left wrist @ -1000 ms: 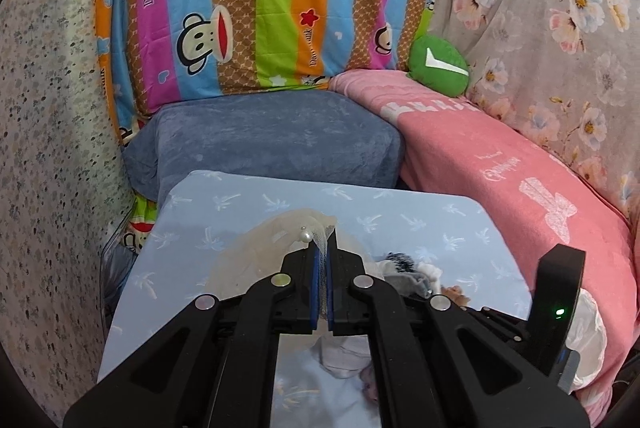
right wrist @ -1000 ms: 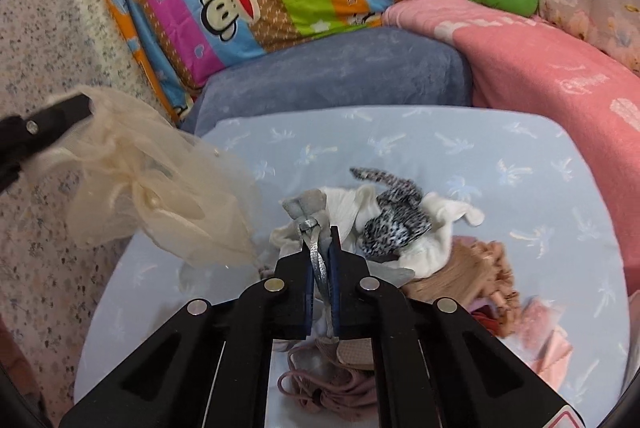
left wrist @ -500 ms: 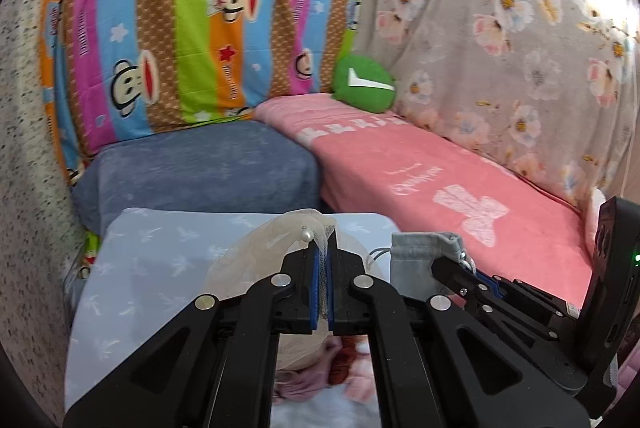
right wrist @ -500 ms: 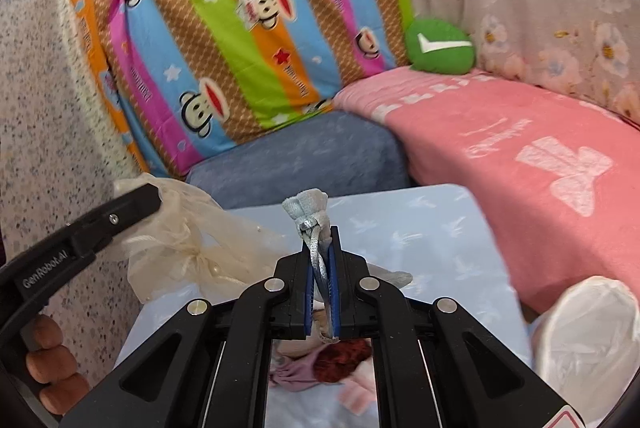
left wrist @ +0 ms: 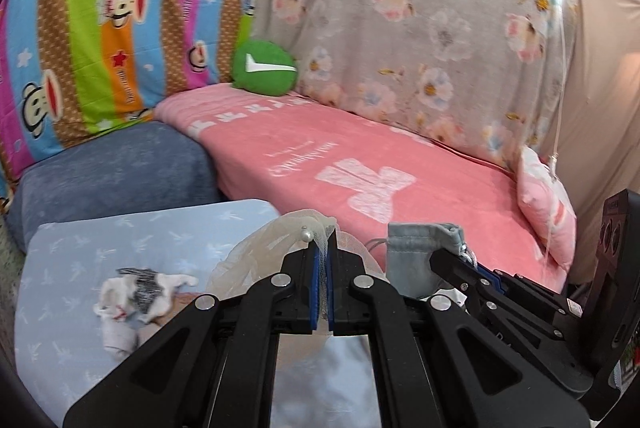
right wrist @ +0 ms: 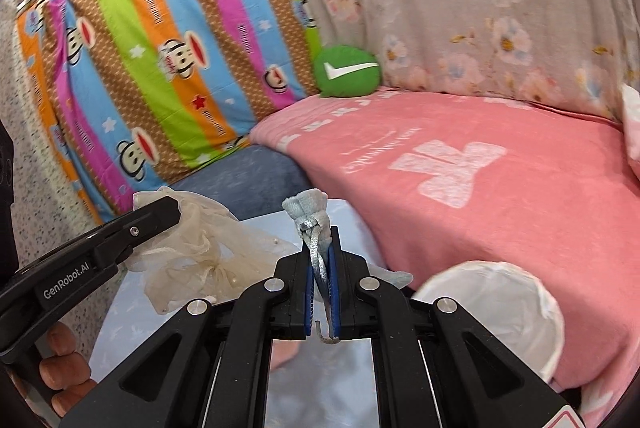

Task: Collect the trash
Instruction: 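Move both grippers over the wastebasket and open them to drop the items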

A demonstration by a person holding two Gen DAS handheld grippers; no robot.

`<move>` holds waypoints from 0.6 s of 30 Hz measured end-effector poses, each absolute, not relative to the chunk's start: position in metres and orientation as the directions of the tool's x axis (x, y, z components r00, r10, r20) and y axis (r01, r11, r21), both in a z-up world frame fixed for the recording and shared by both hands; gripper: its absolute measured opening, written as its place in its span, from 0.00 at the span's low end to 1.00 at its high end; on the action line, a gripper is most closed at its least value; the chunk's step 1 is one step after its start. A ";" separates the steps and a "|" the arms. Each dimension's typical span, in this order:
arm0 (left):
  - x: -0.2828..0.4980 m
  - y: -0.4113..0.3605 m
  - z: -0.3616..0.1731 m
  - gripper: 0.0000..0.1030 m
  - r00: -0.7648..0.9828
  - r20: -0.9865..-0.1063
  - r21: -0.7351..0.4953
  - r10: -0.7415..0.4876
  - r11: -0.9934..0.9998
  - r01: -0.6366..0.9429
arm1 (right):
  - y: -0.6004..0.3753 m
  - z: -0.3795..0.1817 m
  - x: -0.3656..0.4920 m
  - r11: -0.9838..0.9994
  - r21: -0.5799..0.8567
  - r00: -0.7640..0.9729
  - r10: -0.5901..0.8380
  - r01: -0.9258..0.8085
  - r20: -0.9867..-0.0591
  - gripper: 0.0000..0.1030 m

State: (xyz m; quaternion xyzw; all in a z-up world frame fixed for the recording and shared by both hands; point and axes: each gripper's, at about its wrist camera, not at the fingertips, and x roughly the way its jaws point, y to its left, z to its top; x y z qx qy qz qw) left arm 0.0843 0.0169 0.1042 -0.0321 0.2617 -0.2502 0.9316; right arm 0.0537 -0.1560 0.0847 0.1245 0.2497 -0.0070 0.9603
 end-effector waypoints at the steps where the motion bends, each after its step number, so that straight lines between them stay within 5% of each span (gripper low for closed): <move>1: 0.084 0.008 0.103 0.02 0.726 -0.476 -0.192 -0.496 0.864 0.465 | -0.164 0.082 0.050 0.968 0.236 0.874 0.037 0.090 -0.484 0.06; 17: 0.076 -0.090 0.078 0.04 0.553 -0.548 -0.229 -0.628 0.748 0.622 | -0.255 0.049 0.021 0.933 0.244 0.838 -0.095 0.263 -0.537 0.10; 18: 0.076 -0.095 0.075 0.10 0.542 -0.558 -0.230 -0.628 0.745 0.626 | -0.257 0.048 0.020 0.931 0.243 0.836 -0.102 0.270 -0.540 0.12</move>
